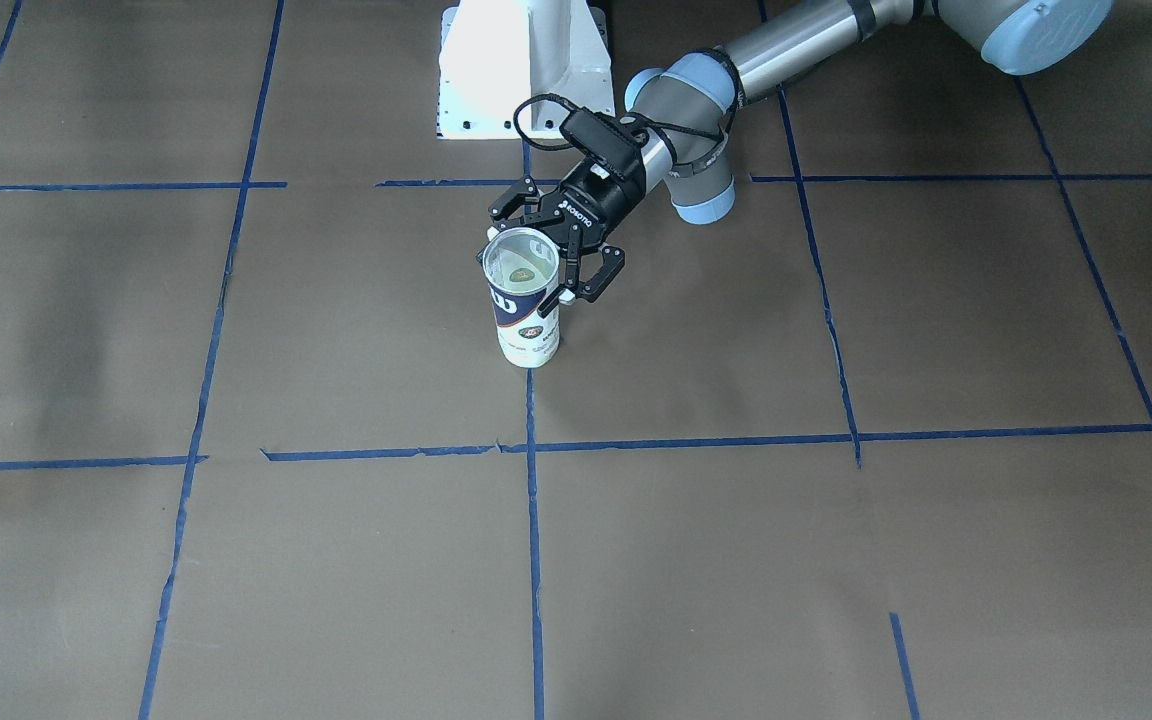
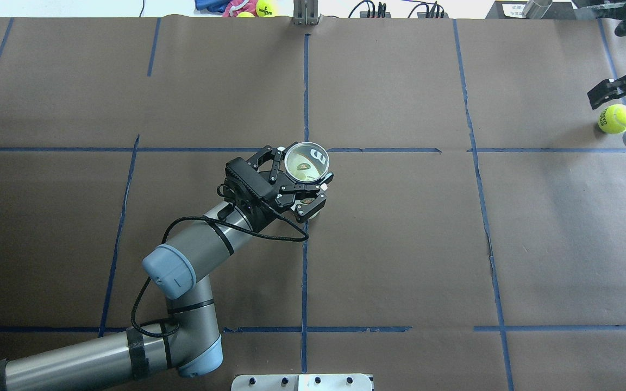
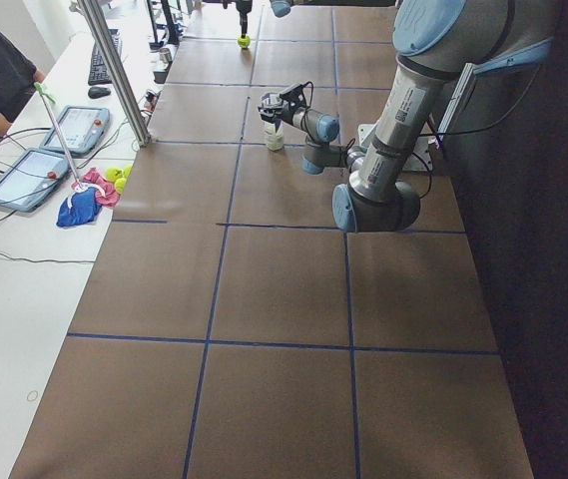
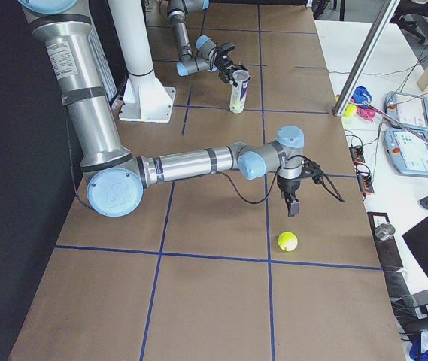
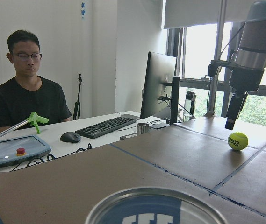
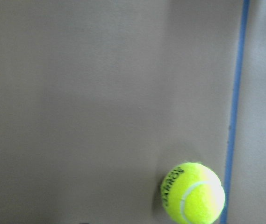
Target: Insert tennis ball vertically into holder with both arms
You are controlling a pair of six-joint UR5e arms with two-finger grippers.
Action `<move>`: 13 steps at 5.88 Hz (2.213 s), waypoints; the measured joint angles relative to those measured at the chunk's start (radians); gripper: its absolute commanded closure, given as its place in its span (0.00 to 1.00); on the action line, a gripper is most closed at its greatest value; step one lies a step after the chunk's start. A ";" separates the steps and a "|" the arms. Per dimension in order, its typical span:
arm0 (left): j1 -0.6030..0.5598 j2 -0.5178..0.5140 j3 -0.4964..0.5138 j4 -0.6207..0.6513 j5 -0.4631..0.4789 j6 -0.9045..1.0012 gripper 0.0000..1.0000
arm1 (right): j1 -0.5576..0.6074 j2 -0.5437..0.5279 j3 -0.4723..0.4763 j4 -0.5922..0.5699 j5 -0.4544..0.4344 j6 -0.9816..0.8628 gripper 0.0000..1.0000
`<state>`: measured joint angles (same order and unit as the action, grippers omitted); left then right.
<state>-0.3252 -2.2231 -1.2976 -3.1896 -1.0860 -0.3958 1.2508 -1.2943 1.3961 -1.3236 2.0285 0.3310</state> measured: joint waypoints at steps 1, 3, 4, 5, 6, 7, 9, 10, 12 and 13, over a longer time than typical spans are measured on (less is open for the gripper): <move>0.000 0.002 0.000 -0.001 0.000 0.000 0.08 | 0.023 0.002 -0.052 0.001 0.001 -0.013 0.10; 0.000 0.006 0.000 -0.007 0.000 0.001 0.08 | 0.016 0.022 -0.157 0.095 0.000 -0.017 0.11; 0.000 0.006 0.000 -0.008 0.000 0.001 0.08 | -0.009 0.030 -0.226 0.199 -0.003 -0.011 0.11; 0.000 0.006 -0.002 -0.009 0.000 0.002 0.08 | -0.023 0.034 -0.261 0.247 -0.005 -0.005 0.11; 0.000 0.007 -0.004 -0.009 0.000 0.002 0.08 | -0.028 0.034 -0.283 0.261 -0.008 -0.004 0.11; 0.000 0.008 -0.004 -0.009 0.000 0.002 0.08 | -0.029 0.034 -0.294 0.263 -0.013 -0.006 0.11; 0.000 0.008 -0.005 -0.009 0.000 0.002 0.08 | -0.035 0.049 -0.322 0.267 -0.035 -0.007 0.27; 0.000 0.008 -0.005 -0.009 0.000 0.002 0.08 | -0.038 0.061 -0.330 0.268 -0.045 -0.006 0.69; 0.000 0.012 -0.005 -0.010 0.000 0.002 0.08 | -0.037 0.068 -0.331 0.268 -0.047 0.014 1.00; 0.000 0.017 -0.005 -0.014 0.000 0.002 0.08 | -0.034 0.065 -0.298 0.263 -0.037 0.054 1.00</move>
<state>-0.3252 -2.2060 -1.3024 -3.2039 -1.0860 -0.3942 1.2171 -1.2298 1.0983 -1.0601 1.9919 0.3852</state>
